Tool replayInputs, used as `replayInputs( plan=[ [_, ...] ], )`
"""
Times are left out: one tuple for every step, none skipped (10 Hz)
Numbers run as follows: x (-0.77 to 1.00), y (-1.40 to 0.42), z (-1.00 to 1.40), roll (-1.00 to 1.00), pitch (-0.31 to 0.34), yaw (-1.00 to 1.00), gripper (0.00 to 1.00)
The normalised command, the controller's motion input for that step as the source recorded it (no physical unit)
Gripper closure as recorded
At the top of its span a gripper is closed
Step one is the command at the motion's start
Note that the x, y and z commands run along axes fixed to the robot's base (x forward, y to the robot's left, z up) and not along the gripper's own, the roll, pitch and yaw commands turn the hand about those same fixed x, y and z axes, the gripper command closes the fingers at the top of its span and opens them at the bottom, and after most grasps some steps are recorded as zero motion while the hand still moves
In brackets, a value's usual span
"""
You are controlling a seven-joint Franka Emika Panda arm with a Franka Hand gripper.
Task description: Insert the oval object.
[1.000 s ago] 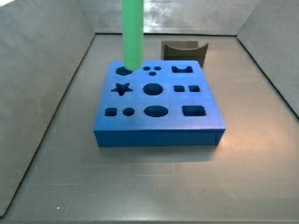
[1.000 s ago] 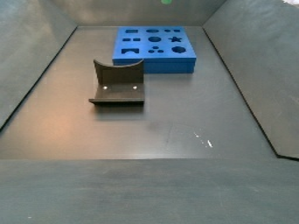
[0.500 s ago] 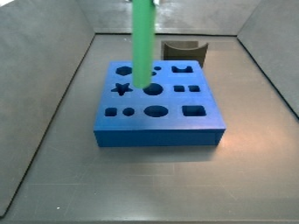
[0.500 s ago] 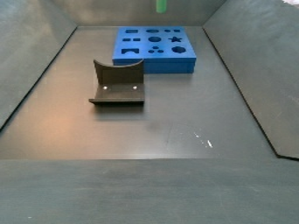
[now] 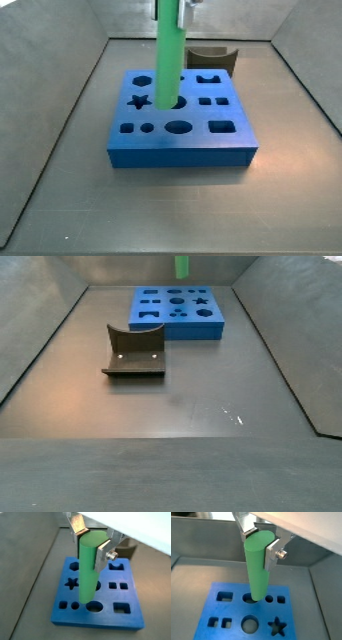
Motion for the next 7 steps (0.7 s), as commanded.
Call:
replayInputs(
  plan=[
    [0.0,0.0,-0.12,0.01,-0.037,-1.0,1.0],
    [0.0,0.0,-0.13,0.02,-0.026,-1.0,1.0],
    [0.0,0.0,-0.15,0.03,-0.017,-1.0,1.0],
    [0.0,0.0,-0.17,0.04,-0.019,-1.0,1.0],
    [0.0,0.0,-0.18,0.05,-0.016,-1.0,1.0],
    [0.0,0.0,-0.21,0.07,-0.026,-1.0,1.0],
    [0.0,0.0,-0.27,0.09,-0.046,-1.0,1.0]
  ],
)
